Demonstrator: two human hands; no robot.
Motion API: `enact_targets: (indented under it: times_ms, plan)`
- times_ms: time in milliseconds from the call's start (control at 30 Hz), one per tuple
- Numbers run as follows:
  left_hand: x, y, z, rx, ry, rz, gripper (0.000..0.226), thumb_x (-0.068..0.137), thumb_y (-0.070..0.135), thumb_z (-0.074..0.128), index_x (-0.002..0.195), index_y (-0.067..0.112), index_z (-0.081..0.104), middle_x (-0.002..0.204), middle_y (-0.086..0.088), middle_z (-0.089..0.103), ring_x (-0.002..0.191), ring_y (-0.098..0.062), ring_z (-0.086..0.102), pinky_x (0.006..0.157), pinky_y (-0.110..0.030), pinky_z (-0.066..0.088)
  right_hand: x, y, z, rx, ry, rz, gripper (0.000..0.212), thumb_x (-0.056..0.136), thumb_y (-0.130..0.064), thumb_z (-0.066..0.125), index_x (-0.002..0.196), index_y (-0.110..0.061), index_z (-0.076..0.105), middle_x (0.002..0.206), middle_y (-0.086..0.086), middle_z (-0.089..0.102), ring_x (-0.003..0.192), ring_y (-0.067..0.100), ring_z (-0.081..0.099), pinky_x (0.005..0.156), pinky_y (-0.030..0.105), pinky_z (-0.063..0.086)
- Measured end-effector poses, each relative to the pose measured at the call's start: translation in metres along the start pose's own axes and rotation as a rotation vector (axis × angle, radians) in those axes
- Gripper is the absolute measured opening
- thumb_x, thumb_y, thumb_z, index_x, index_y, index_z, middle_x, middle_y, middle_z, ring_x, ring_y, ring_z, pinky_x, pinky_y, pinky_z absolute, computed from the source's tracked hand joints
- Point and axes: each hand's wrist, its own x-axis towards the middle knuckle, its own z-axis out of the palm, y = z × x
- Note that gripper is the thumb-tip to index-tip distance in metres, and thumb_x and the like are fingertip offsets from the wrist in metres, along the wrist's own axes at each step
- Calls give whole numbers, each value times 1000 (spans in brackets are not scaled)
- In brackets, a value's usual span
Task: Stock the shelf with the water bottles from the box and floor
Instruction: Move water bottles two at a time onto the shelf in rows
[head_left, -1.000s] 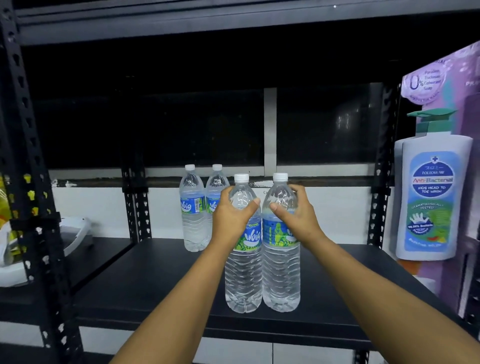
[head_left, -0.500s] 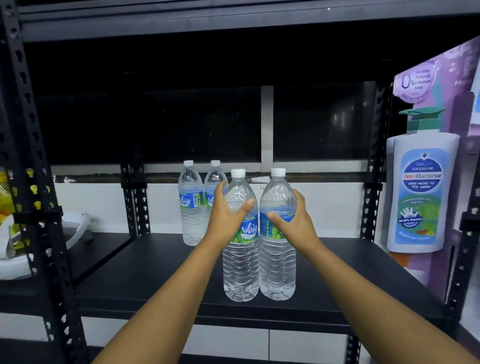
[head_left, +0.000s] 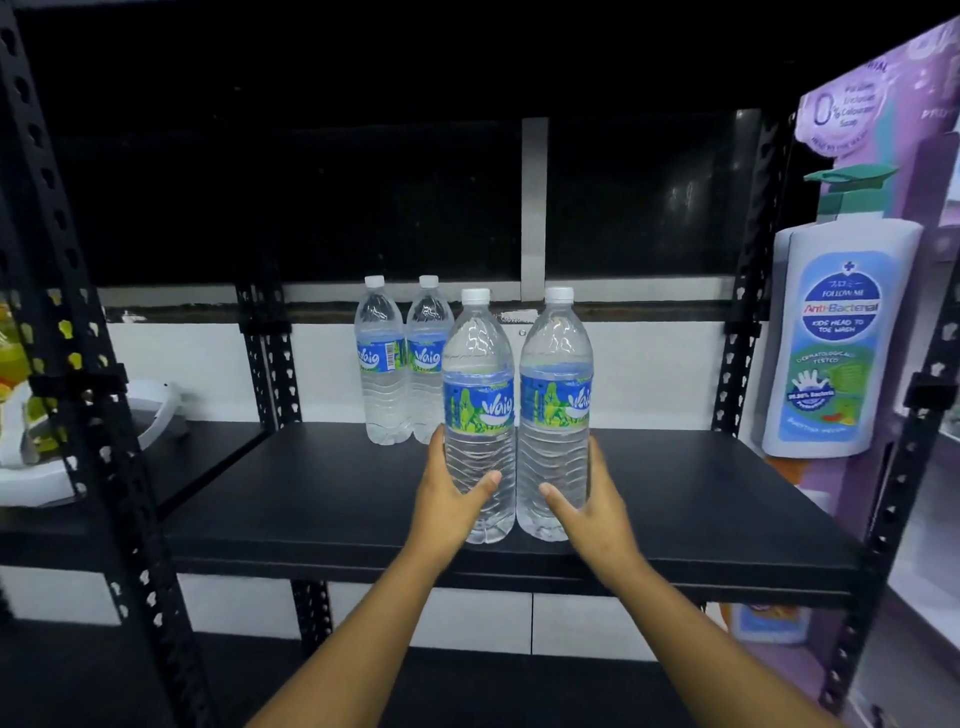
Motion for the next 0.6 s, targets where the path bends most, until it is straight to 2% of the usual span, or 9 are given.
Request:
enact_targets:
  times_ms: [167, 300, 433, 500, 600]
  plan:
    - [-18, -15, 2, 5, -11, -32, 83, 82, 24, 76, 148, 34, 26, 134, 16, 53, 119, -1, 54, 91, -12, 40, -12, 7, 1, 0, -19, 53, 74, 85, -23, 71, 143, -43, 30, 131, -21, 53, 118, -4, 52, 95, 22, 44]
    - [-19, -17, 3, 4, -7, -40, 84, 83, 24, 75, 149, 33, 25, 132, 18, 52, 115, 2, 53, 89, -12, 39, -11, 8, 3, -10, -8, 71, 76, 83, -23, 74, 143, -41, 30, 131, -18, 55, 119, 2, 54, 96, 25, 45]
    - [-16, -23, 3, -6, 8, -35, 83, 81, 25, 77, 146, 38, 27, 130, 20, 54, 112, 7, 54, 96, -21, 43, -9, 9, 8, -36, 23, 76, 80, 80, -27, 76, 145, -36, 29, 133, -14, 54, 120, 6, 53, 98, 28, 45]
    - [-14, -26, 4, -8, 8, -34, 83, 81, 26, 77, 146, 38, 27, 130, 19, 54, 114, 3, 55, 95, -22, 43, -8, 10, 11, -44, 39, 73, 81, 80, -28, 77, 145, -35, 29, 133, -12, 54, 119, 7, 53, 98, 30, 46]
    - [-11, -28, 4, -3, 7, -35, 84, 80, 26, 78, 146, 37, 26, 128, 19, 54, 112, 0, 56, 91, -20, 42, -6, 9, 11, -35, 40, 79, 77, 81, -26, 76, 143, -37, 30, 129, -16, 55, 113, 3, 56, 93, 23, 47]
